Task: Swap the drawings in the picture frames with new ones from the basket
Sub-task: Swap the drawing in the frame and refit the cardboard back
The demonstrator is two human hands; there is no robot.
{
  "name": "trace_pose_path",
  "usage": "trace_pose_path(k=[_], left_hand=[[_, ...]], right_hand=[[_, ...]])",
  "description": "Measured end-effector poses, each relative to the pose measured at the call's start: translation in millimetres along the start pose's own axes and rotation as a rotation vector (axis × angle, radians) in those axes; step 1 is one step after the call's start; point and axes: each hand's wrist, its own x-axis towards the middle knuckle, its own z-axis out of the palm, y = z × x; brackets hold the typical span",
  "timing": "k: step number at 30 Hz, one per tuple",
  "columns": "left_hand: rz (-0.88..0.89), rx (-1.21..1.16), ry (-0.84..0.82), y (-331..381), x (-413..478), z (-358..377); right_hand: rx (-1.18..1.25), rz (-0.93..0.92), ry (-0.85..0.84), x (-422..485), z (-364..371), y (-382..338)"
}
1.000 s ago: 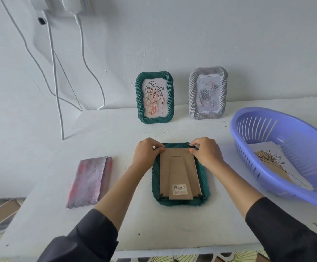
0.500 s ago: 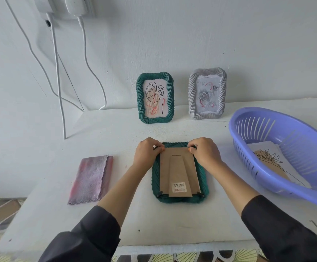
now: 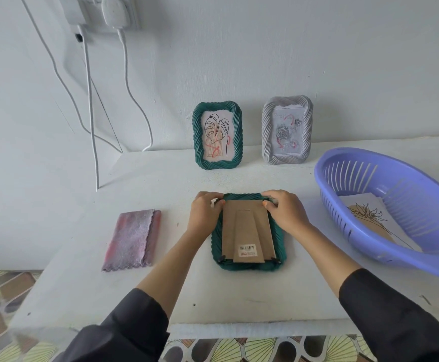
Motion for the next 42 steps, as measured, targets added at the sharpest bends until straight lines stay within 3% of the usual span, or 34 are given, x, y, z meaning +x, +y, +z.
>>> trace_pose_path(k=[11, 27, 42], left_hand=[[-0.084, 0.072, -0.067, 7.2, -45.5, -16.6], [-0.234, -0.094, -0.104, 6.3, -66.0, -22.5], [-0.217, -0.135, -0.101, 5.9, -62.8, -24.1]], right_hand=[[0.019, 0.048, -0.068, -54.8, -10.6, 6.2], [0.034, 0.179, -0.026, -78.7, -10.0, -13.2], [0.120, 0.285, 0.028, -75.9, -6.6, -14.2]])
